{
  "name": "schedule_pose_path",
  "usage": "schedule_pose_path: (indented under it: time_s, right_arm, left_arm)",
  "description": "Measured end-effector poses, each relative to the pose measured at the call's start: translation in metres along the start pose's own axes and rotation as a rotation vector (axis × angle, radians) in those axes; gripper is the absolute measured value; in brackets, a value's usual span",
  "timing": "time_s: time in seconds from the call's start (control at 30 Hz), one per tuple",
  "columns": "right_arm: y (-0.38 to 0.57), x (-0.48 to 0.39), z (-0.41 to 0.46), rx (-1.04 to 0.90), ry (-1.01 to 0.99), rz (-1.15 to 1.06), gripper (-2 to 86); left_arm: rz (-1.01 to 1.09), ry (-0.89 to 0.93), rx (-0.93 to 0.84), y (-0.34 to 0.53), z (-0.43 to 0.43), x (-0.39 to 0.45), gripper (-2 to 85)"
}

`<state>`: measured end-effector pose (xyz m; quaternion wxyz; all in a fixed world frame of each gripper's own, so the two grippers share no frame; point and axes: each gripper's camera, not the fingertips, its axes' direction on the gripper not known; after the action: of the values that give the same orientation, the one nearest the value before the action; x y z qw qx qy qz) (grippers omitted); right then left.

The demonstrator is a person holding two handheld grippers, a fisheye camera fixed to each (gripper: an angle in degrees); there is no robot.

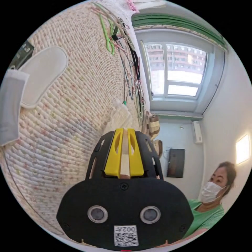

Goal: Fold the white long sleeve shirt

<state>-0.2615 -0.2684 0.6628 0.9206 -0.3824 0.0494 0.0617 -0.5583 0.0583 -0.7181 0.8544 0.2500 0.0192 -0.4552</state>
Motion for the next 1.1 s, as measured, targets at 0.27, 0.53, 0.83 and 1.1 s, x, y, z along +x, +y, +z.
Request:
schedule_pose_path:
  time_s: [0.27, 0.53, 0.83, 1.1]
  right_arm:
    - [-0.056, -0.160, -0.002, 0.023, -0.073, -0.393, 5.7]
    - [-0.113, -0.276, 0.009, 0.010, -0.184, -0.591, 6.7]
    - [-0.164, -0.390, 0.035, -0.074, -0.216, -0.761, 5.3]
    - [-0.219, -0.441, 0.061, -0.061, -0.052, -0.696, -0.6]
  left_arm:
    - [-0.228, -0.434, 0.106, -0.025, 0.021, 0.045, -0.9]
    - [-0.207, -0.109, 0.027, -0.024, 0.030, 0.022, 0.7]
    - [0.031, -0.103, 0.067, 0.003, 0.011, 0.035, 8.7]
    - [0.226, -0.269, -0.071, 0.062, 0.029, 0.046, 6.3]
